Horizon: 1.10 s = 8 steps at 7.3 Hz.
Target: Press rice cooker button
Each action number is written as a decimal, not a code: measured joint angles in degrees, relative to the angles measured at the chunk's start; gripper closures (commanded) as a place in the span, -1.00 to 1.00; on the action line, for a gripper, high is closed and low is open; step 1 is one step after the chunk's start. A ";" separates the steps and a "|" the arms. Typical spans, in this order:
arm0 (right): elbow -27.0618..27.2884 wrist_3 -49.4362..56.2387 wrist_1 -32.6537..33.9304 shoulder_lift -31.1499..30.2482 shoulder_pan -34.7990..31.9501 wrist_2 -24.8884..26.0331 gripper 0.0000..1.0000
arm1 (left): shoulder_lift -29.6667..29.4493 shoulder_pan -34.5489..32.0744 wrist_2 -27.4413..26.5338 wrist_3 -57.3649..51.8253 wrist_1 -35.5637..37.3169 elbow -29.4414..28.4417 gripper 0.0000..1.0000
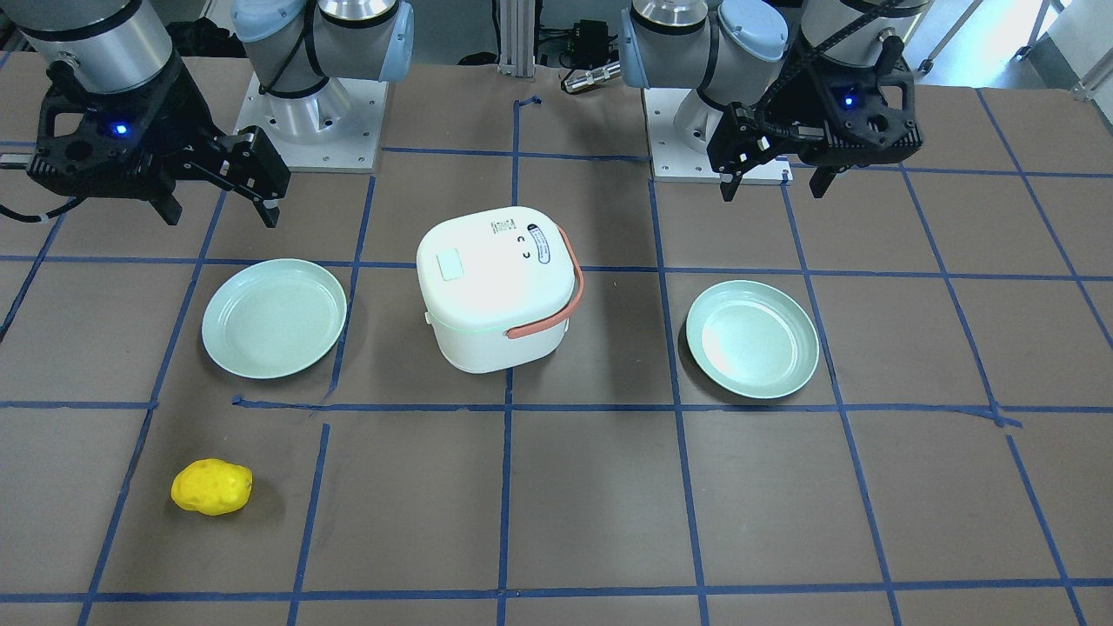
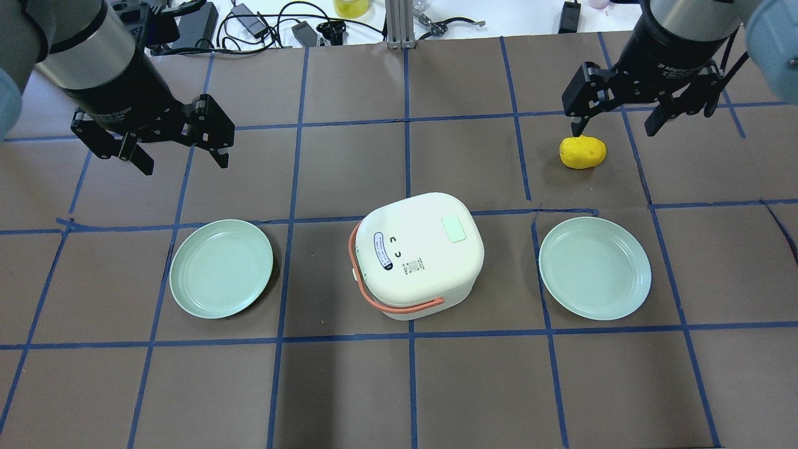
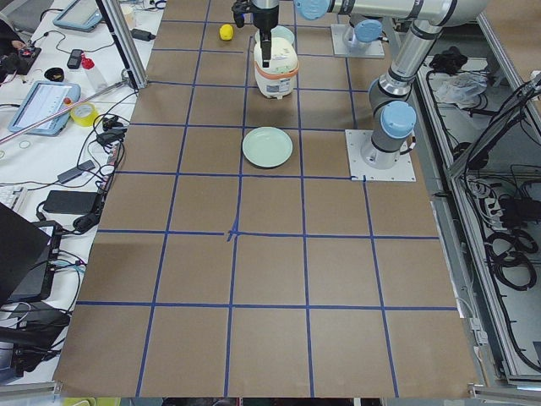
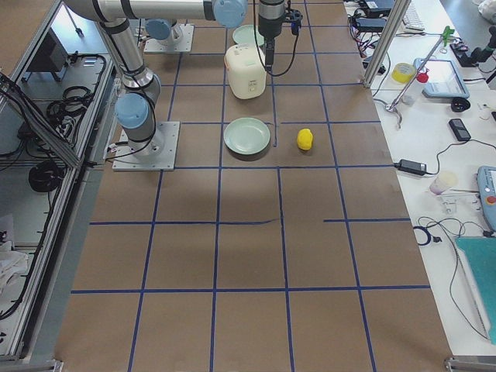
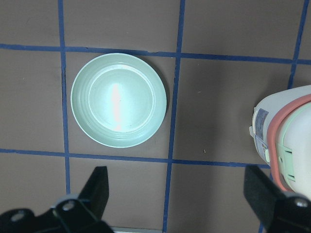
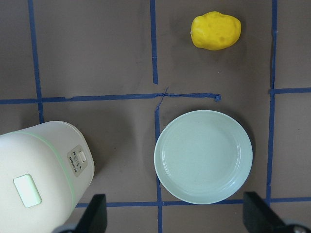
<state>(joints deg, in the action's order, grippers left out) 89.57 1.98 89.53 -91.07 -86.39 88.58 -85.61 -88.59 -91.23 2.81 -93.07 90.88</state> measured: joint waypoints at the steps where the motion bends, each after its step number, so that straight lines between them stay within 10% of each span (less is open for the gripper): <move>1: -0.03 0.05 -0.06 -0.07 0.01 0.18 -1.00 | 0.00 0.00 0.00 0.00 0.00 0.00 -1.00; 8: -2.96 -1.36 -1.96 -0.13 -0.17 0.04 -1.00 | -0.02 0.00 0.00 0.00 0.00 0.00 -1.00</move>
<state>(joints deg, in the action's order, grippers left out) 86.61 0.62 87.56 -91.20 -86.56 88.62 -85.63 -88.59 -91.23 2.81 -93.08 90.88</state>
